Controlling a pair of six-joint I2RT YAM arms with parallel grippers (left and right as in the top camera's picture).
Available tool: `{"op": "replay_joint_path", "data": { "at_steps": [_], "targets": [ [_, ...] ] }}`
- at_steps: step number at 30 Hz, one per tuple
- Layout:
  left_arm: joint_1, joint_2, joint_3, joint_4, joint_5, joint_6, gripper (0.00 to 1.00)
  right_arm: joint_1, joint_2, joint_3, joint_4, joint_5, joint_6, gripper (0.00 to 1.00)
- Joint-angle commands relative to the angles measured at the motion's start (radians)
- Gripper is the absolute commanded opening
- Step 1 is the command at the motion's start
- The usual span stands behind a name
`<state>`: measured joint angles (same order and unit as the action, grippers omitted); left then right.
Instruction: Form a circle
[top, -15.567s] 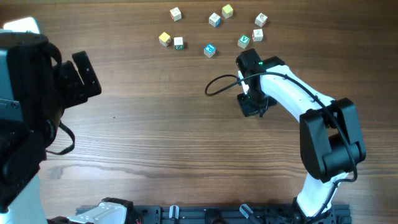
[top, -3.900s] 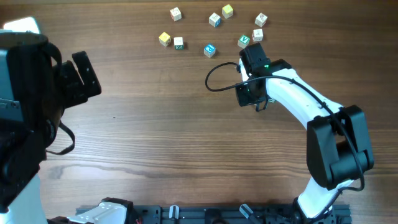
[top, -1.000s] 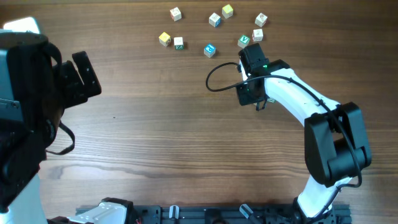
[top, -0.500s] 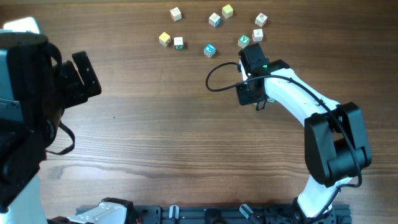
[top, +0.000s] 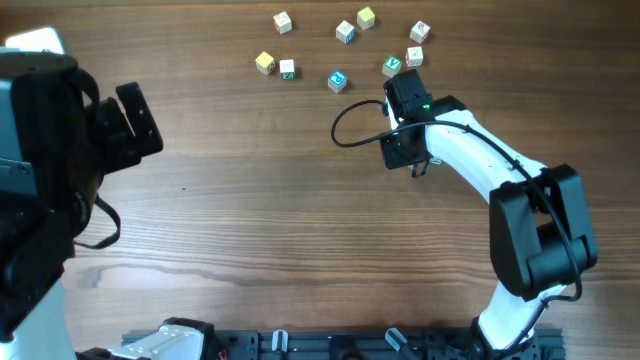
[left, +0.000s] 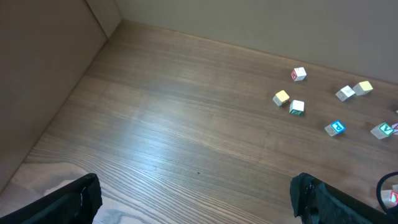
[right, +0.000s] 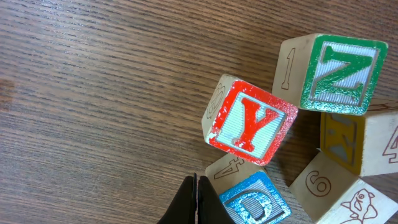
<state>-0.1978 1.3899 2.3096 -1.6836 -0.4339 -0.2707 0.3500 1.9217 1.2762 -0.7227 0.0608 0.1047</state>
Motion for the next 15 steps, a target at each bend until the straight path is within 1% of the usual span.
{"op": "replay_joint_path", "data": {
  "at_steps": [1,9,15],
  "targets": [
    [0.005,0.0,0.0,0.0,-0.013,0.002,1.0,0.0,0.019,0.006,0.004,-0.047,-0.022,0.05],
    [0.005,0.0,0.0,0.0,-0.013,0.002,1.0,0.0,0.019,0.006,-0.065,-0.065,-0.079,0.05],
    [0.005,0.0,0.0,0.0,-0.013,0.002,1.0,0.001,0.019,0.006,-0.087,-0.028,-0.077,0.05]
  ]
}}
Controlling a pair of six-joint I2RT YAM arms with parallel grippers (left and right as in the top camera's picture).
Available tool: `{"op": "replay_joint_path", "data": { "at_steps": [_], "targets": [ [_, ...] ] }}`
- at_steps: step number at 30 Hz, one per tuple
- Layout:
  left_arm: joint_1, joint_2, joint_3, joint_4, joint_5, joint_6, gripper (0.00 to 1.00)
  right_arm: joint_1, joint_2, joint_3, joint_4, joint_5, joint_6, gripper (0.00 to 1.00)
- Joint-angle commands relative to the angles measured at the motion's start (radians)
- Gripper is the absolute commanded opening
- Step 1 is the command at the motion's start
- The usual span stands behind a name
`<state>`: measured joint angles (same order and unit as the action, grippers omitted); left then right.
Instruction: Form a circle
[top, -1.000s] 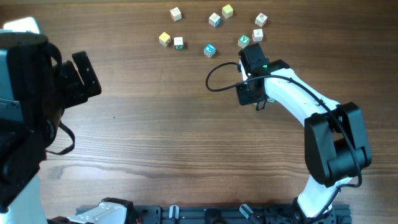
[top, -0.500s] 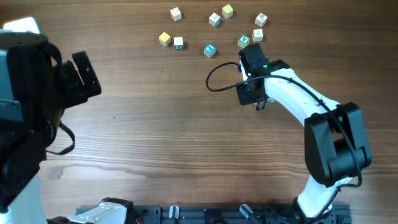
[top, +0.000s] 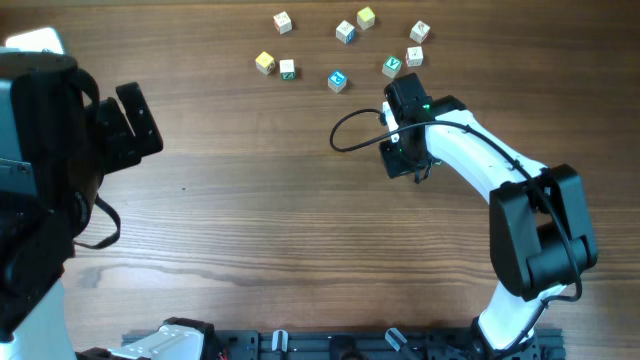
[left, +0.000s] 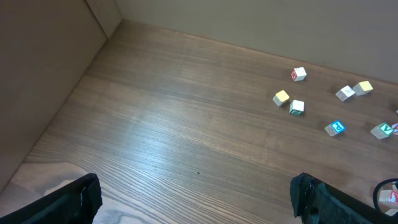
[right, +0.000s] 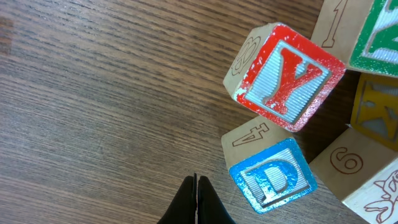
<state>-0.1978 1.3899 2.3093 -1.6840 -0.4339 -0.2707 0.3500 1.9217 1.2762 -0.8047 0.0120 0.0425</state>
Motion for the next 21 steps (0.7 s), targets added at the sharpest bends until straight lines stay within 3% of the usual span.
{"op": "replay_joint_path", "data": {
  "at_steps": [1,21],
  "targets": [
    [0.005,0.0,0.0,0.0,-0.013,0.002,1.0,0.0,0.019,0.006,-0.01,0.026,-0.015,0.05],
    [0.005,0.0,0.0,0.0,-0.013,0.002,1.0,0.0,0.019,0.006,-0.042,0.101,0.01,0.05]
  ]
}}
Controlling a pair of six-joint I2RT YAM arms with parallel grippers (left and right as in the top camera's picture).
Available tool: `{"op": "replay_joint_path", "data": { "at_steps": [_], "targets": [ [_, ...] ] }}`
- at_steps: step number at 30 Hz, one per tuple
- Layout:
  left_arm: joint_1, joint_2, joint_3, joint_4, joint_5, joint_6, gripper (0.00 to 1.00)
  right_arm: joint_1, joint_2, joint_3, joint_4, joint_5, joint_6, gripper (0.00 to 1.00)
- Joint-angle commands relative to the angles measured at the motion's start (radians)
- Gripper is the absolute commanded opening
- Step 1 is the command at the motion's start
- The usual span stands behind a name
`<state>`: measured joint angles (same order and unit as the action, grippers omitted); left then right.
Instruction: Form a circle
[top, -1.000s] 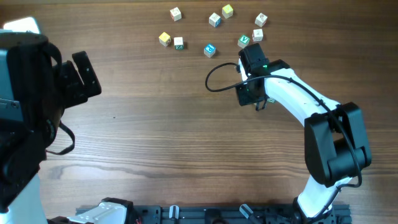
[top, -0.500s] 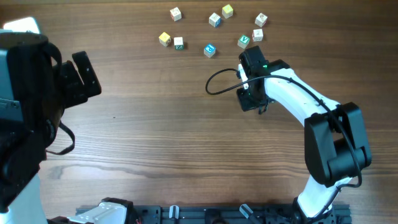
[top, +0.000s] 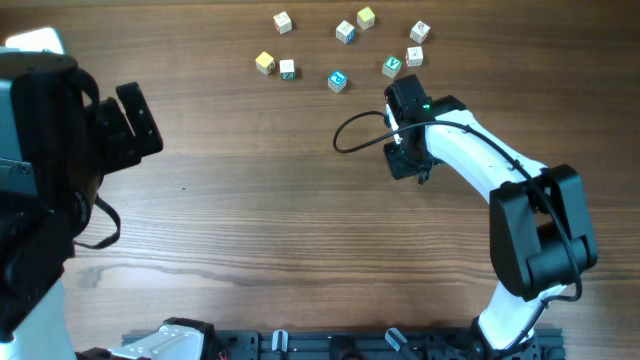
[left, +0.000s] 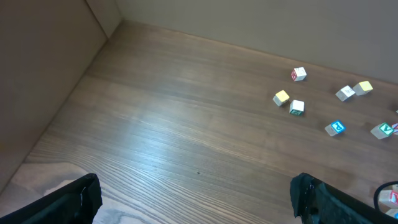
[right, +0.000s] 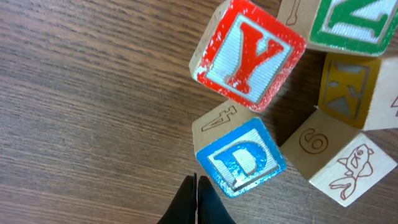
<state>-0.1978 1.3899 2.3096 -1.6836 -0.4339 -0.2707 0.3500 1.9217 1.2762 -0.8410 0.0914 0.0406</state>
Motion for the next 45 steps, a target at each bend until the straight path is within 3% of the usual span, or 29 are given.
{"op": "replay_joint_path", "data": {
  "at_steps": [1,45],
  "targets": [
    [0.005,0.0,0.0,0.0,-0.013,0.002,1.0,0.0,0.019,0.006,-0.007,0.021,0.012,0.05],
    [0.005,0.0,0.0,0.0,-0.013,0.002,1.0,0.0,0.019,0.006,-0.02,0.048,0.012,0.05]
  ]
}}
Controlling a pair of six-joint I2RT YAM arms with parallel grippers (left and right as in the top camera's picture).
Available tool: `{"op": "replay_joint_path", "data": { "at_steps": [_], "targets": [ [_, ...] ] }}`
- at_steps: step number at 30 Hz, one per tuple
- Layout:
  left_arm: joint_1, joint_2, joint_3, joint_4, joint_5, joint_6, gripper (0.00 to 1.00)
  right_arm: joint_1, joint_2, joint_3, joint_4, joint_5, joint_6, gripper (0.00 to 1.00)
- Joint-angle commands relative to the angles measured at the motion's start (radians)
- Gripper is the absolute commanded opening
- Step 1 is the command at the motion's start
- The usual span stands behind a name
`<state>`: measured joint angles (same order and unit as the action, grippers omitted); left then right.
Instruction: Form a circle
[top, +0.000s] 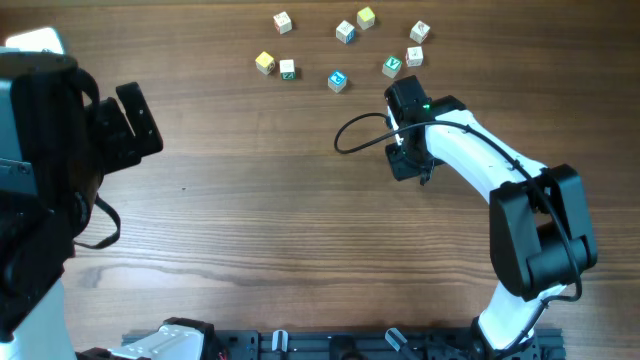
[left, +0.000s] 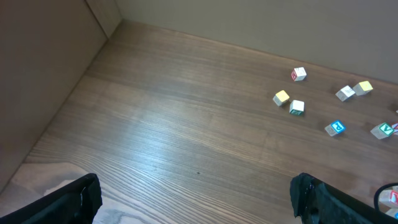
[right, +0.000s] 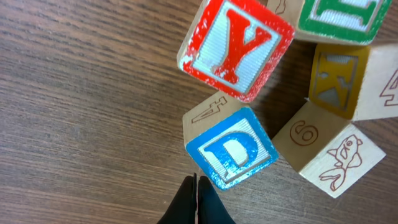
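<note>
Several wooden letter blocks lie scattered at the far side of the table (top: 300, 200), among them a blue one (top: 337, 80) and a green one (top: 392, 66). In the right wrist view a tight cluster shows: red Y block (right: 235, 45), blue D block (right: 231, 149), green block (right: 345, 18), yellow K block (right: 348, 81) and a block with a 6 and a fish (right: 328, 149). My right gripper (right: 196, 182) is shut and empty, its tips right beside the D block's lower left edge. My left gripper (left: 193, 205) is open and empty, far off at the left.
A black cable loop (top: 350, 130) lies on the table left of the right gripper (top: 406, 165). A brown wall (left: 50, 74) borders the table at the left wrist view's left. The right arm (top: 500, 180) hides the cluster from the overhead camera.
In the right wrist view the cluster sits slightly further left and up, and the D block's corner is now closer to the shut fingertips. The left arm has not moved.
The shut right gripper first pointed at the table below the red Y block, with the D block cut off at the view's bottom edge. At each later moment the D block showed more fully, and now lies whole beside the fingertips. The left gripper stayed open and still.
</note>
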<state>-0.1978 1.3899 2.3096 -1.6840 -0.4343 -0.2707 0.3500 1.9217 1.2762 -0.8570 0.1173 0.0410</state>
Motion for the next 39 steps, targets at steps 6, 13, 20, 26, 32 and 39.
{"op": "replay_joint_path", "data": {
  "at_steps": [6,13,20,26,32,39],
  "targets": [
    [0.005,0.0,0.0,0.0,-0.012,0.002,1.0,0.0,0.019,0.006,-0.004,0.023,0.011,0.05],
    [0.005,0.0,0.0,0.0,-0.012,0.002,1.0,0.0,0.019,0.006,-0.006,0.045,0.011,0.05],
    [0.005,0.0,0.0,0.0,-0.012,0.002,1.0,0.0,0.019,0.006,-0.005,0.044,0.011,0.05],
    [0.005,0.0,0.0,0.0,-0.012,0.002,1.0,0.0,0.018,0.021,-0.039,-0.044,-0.015,0.05],
    [0.005,0.0,0.0,0.0,-0.012,0.002,1.0,0.0,-0.019,0.069,-0.102,-0.114,-0.018,0.04],
    [0.005,0.0,0.0,0.0,-0.012,0.002,1.0,-0.034,-0.174,0.069,-0.093,-0.114,0.105,0.05]
  ]
}}
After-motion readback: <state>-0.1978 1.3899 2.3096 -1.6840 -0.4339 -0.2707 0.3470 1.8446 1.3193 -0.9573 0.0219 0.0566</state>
